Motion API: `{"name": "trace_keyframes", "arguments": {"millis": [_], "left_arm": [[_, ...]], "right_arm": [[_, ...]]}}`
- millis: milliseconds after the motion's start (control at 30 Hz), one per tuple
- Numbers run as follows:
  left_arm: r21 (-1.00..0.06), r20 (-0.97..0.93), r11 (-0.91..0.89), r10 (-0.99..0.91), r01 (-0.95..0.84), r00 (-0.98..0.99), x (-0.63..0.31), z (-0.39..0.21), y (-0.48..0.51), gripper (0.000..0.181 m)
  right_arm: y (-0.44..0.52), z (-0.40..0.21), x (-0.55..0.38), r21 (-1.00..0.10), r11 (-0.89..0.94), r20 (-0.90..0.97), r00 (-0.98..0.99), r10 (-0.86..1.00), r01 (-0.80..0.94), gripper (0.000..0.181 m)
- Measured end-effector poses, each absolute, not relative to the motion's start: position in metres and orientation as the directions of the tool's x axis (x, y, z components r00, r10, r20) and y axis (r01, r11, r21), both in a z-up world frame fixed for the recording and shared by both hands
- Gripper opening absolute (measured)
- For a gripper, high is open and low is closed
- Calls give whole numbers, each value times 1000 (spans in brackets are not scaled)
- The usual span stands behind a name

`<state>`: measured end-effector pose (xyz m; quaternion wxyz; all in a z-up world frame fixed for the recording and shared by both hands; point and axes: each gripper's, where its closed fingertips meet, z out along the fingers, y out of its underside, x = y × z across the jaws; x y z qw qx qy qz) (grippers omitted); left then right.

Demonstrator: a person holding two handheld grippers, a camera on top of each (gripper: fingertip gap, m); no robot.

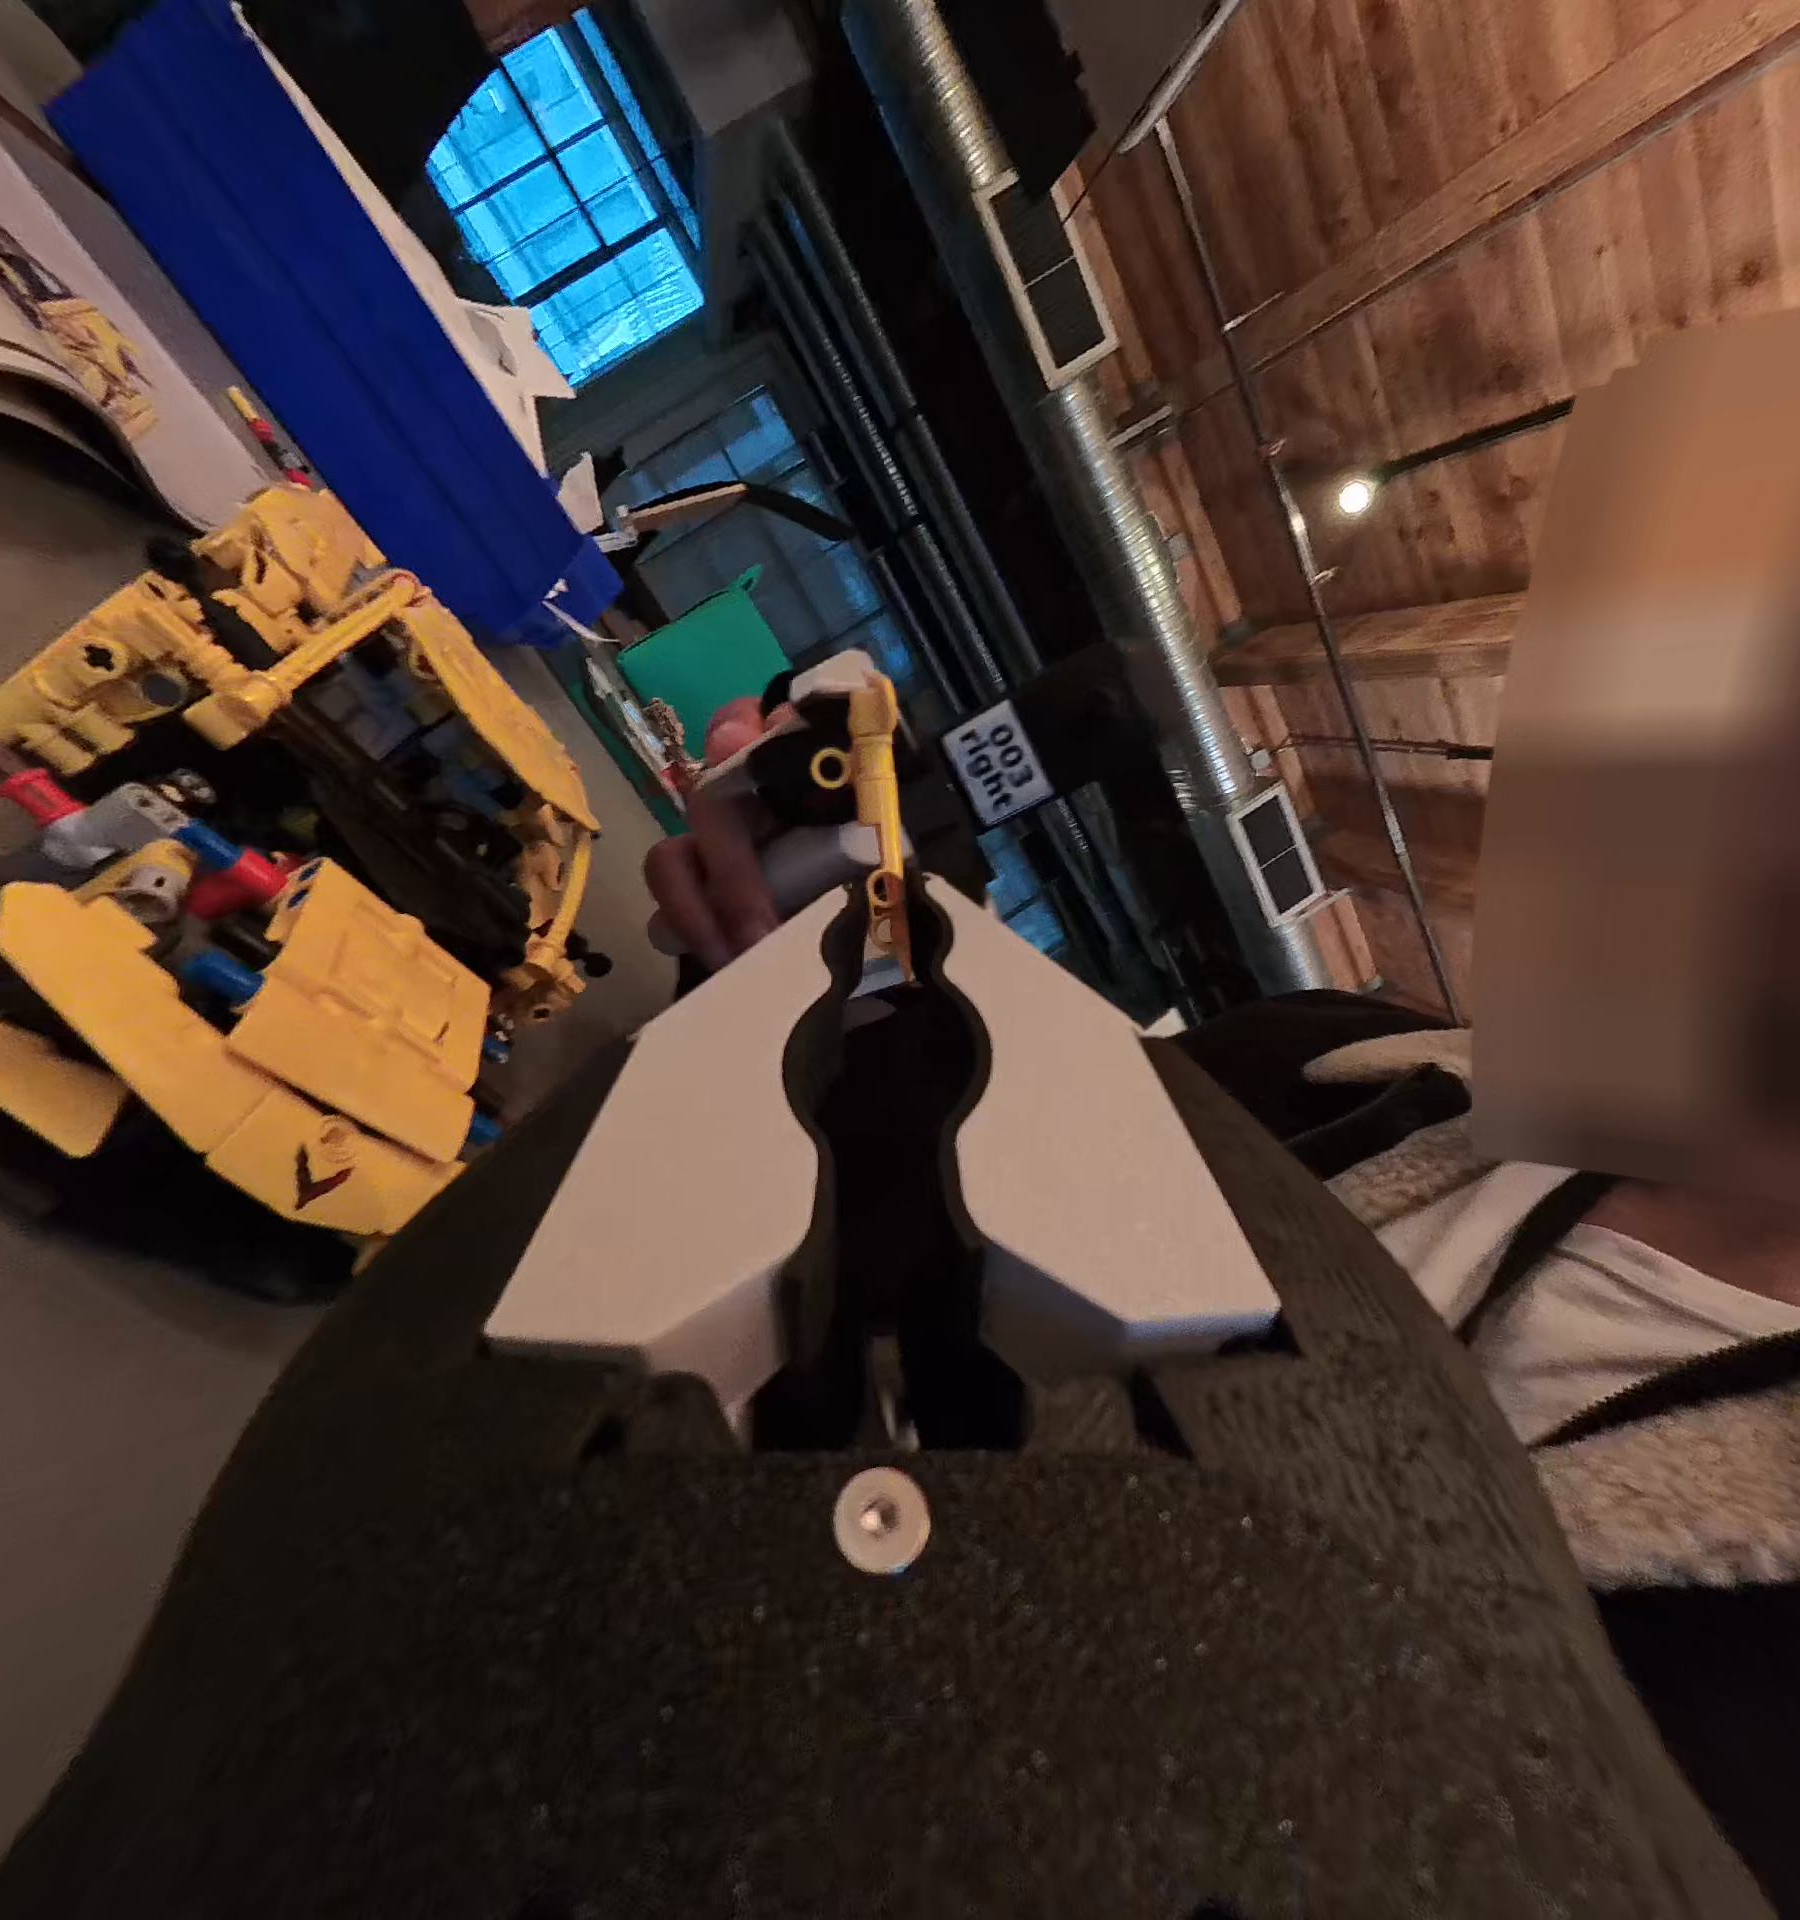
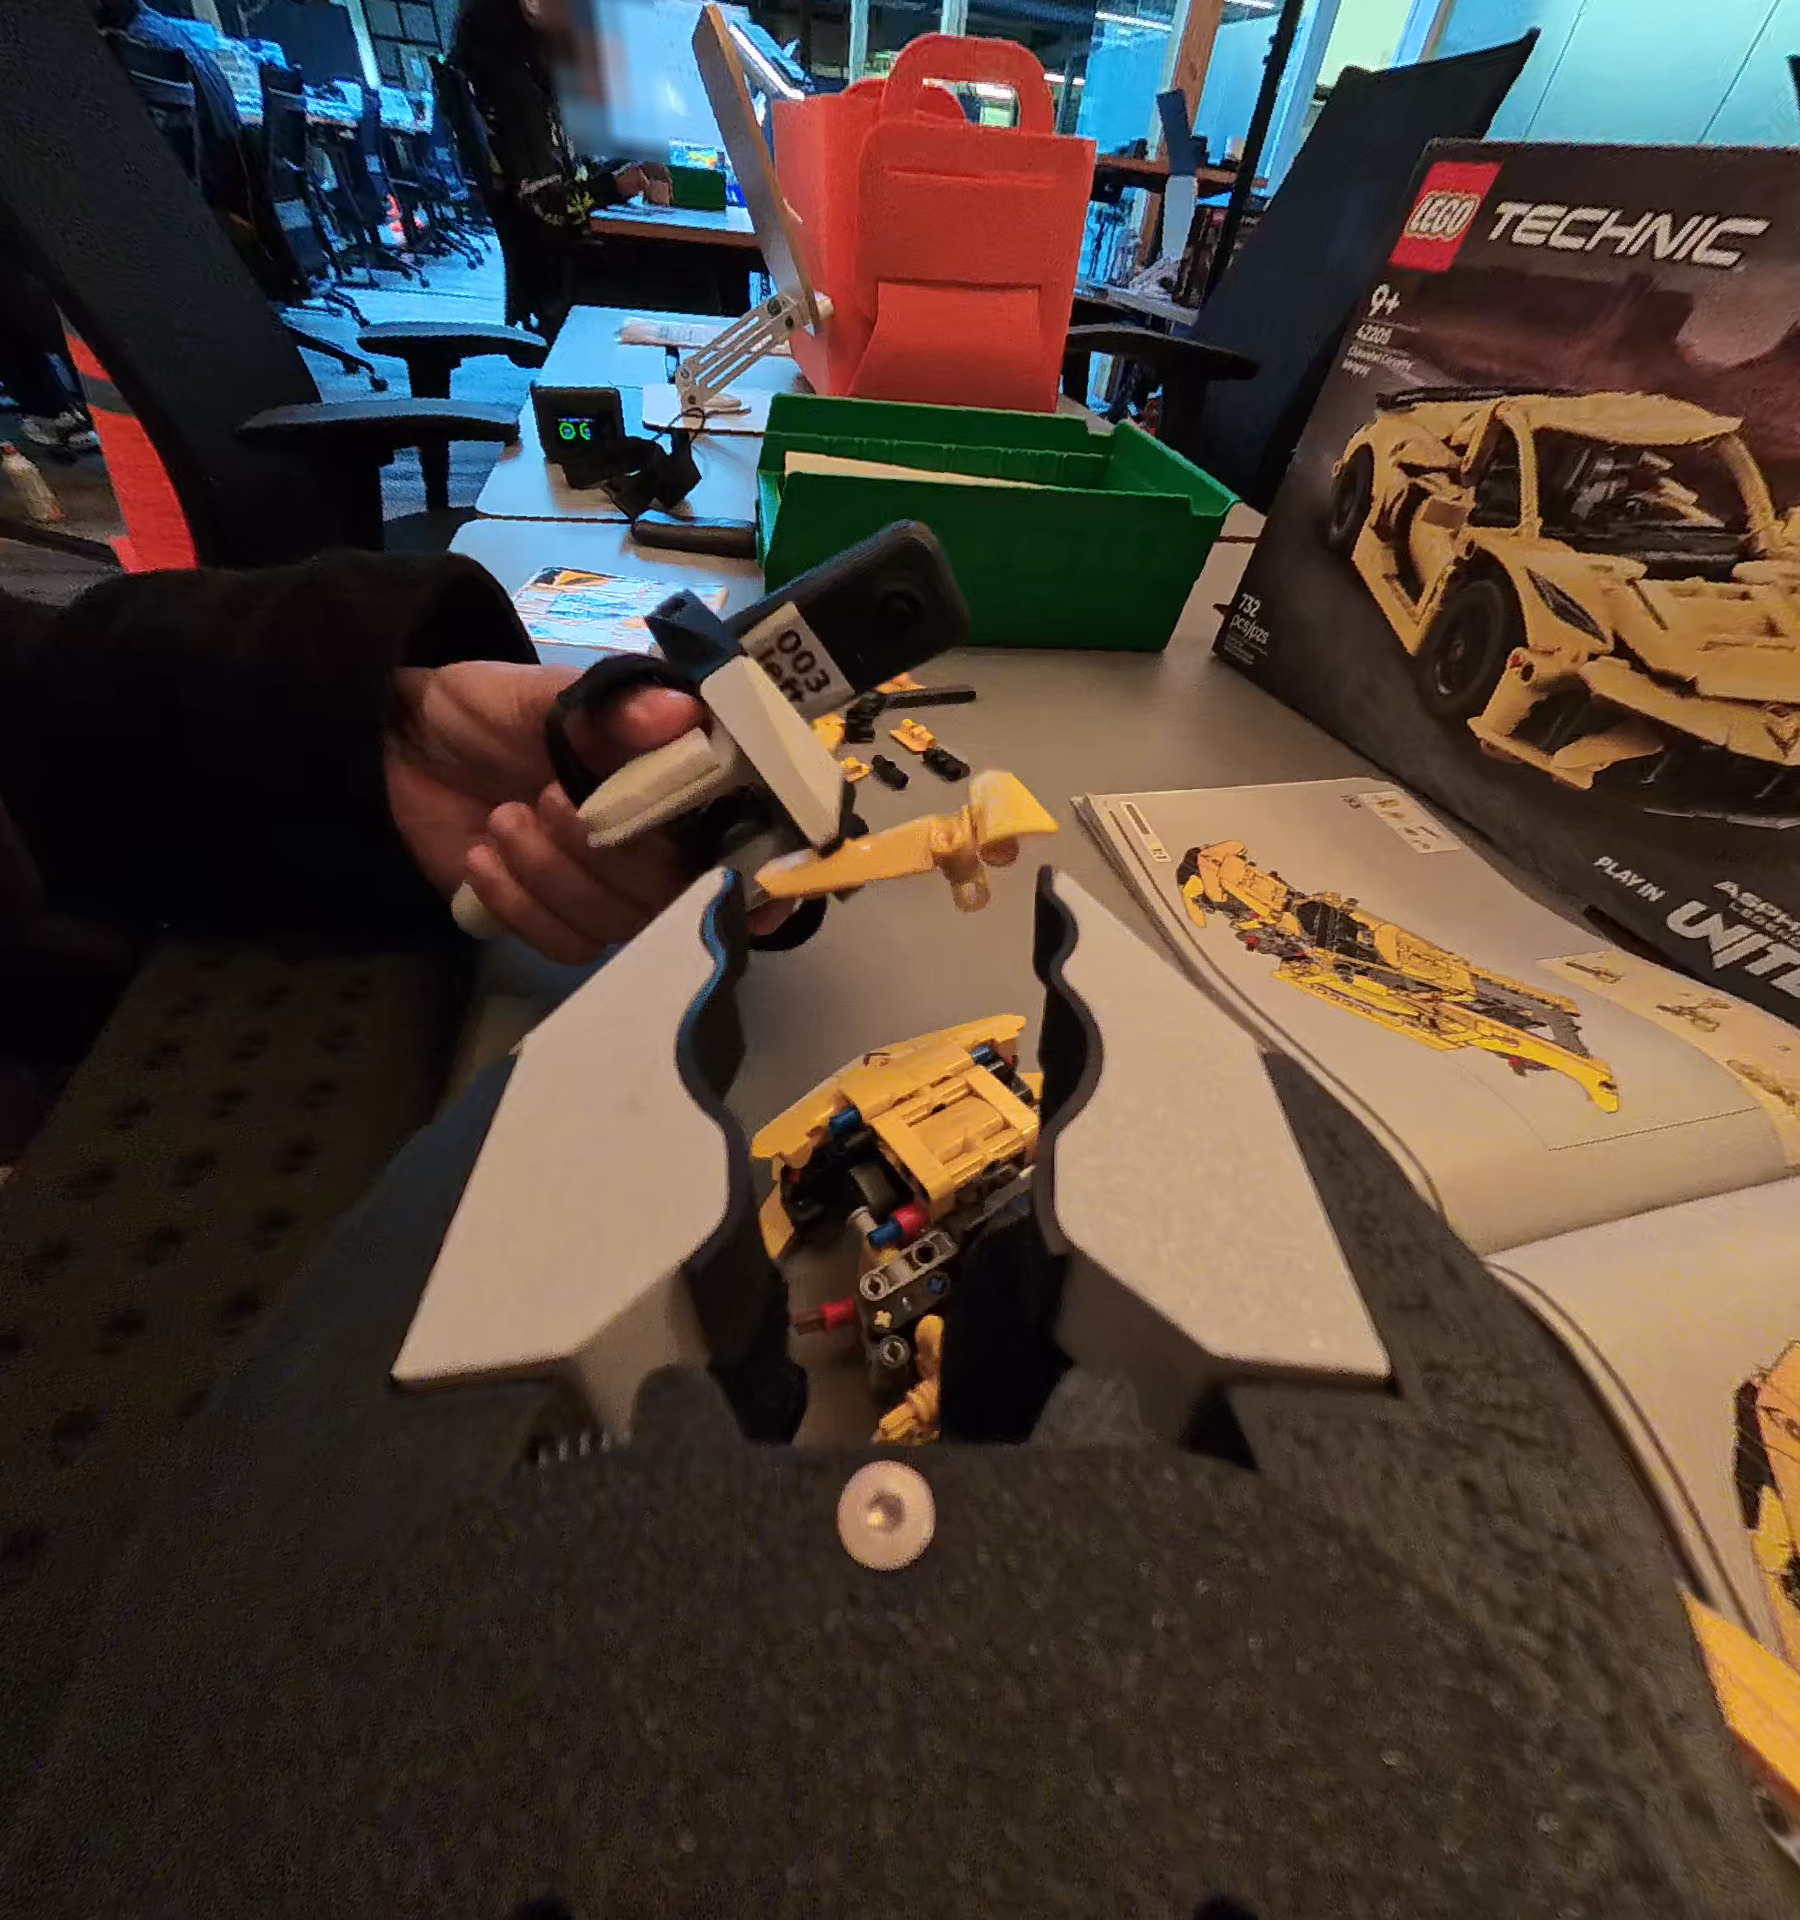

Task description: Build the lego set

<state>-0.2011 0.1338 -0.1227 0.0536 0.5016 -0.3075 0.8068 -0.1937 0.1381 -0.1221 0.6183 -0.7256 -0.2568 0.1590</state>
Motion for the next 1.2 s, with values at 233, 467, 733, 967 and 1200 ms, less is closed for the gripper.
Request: {"name": "trace_keyframes", "arguments": {"millis": [233, 467, 733, 967, 1200], "left_arm": [[-467, 831, -781, -227, -416, -507, -206, -124, 129, 7], [-571, 768, -676, -239, -466, -594, -217, -114, 100, 7], [-608, 758, -638, -289, -472, -585, -216, -119, 96, 7], [-566, 778, -695, -272, -444, -566, -214, -118, 110, 7], [-560, 790, -711, -302, -426, -534, -211, -122, 118, 7]], "right_arm": [[131, -115, -195, -991, -132, -64, 770, 634, 26, 41], [117, -100, -196, -937, -254, -348, 597, 723, -238, 33], [110, -106, -200, -866, -411, -500, 500, 708, -285, 8], [112, -108, -197, -818, -460, -575, 451, 683, -346, 7], [115, -115, -196, -788, -502, -615, 443, 652, -355, 8]]}}
